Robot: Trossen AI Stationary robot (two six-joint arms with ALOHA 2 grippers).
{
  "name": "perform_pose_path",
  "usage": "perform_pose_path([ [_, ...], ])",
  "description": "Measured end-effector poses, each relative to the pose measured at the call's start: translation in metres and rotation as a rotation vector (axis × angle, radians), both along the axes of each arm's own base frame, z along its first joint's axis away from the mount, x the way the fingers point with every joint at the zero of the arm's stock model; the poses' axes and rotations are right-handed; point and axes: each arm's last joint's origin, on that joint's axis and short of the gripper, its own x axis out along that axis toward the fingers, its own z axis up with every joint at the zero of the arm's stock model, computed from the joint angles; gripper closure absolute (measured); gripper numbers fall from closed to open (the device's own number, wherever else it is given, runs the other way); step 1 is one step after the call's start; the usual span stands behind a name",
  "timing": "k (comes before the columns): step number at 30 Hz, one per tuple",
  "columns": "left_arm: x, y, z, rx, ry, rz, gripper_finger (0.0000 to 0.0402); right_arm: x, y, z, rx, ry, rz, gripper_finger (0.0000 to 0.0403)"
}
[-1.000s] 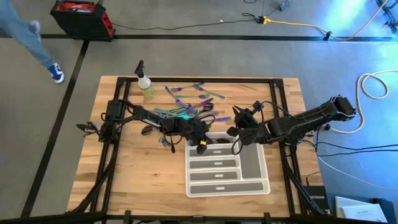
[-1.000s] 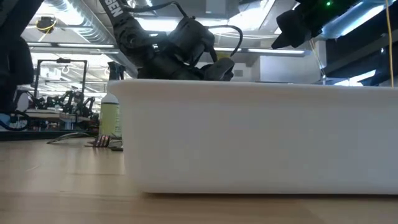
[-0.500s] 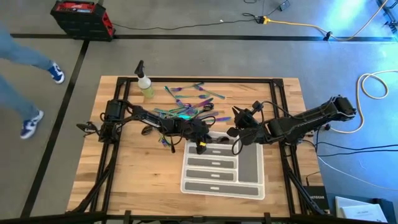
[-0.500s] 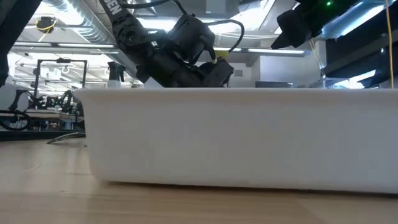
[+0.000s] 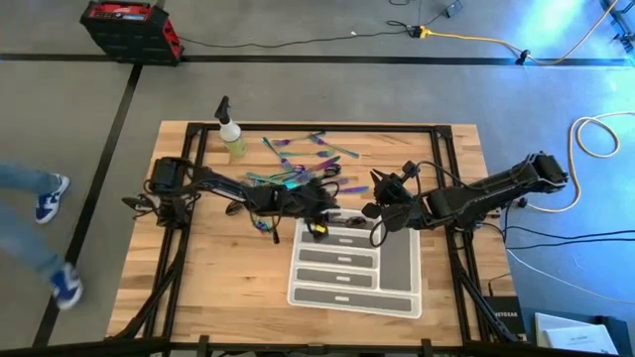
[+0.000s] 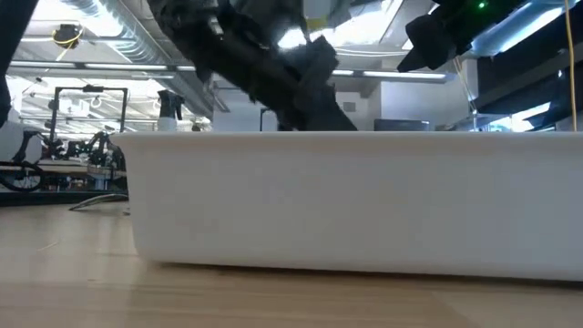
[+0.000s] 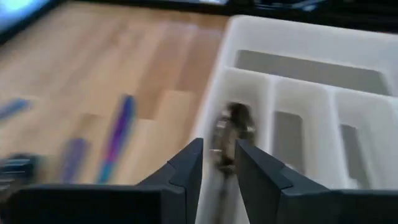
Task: Sort silverware
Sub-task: Put the black spoon into the white silverware tray
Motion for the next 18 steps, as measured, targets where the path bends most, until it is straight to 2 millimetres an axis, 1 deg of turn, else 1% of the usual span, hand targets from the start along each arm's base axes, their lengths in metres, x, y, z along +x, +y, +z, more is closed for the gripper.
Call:
perform_pose_path([
  [4,-0.027,-0.012,0.018,0.135,0.171,0.180,0.0322,0.000,0.000,0.000,0.005,-0.007,-0.001,0.0382],
  [6,-0.044,-0.019,0.021,0.235,0.271,0.294,0.0322,0.000,0.000,0.000,0.007,-0.008,-0.001,0.0382],
  [9,-0.068,-0.027,0.024,0.321,0.321,0.429,0.0322,0.000,0.000,0.000,0.009,-0.012,0.000,0.0382],
  [11,-0.085,-0.028,0.024,0.306,0.376,0.462,0.0322,0.000,0.000,0.000,0.008,-0.008,0.001,0.0382],
  [15,-0.123,-0.024,0.015,0.250,0.527,0.550,0.0322,0.001,0.001,0.000,0.028,-0.005,0.018,0.0382],
  [18,-0.146,-0.013,0.011,0.212,0.613,0.629,0.0322,0.001,0.001,0.000,0.030,-0.004,0.020,0.0382],
])
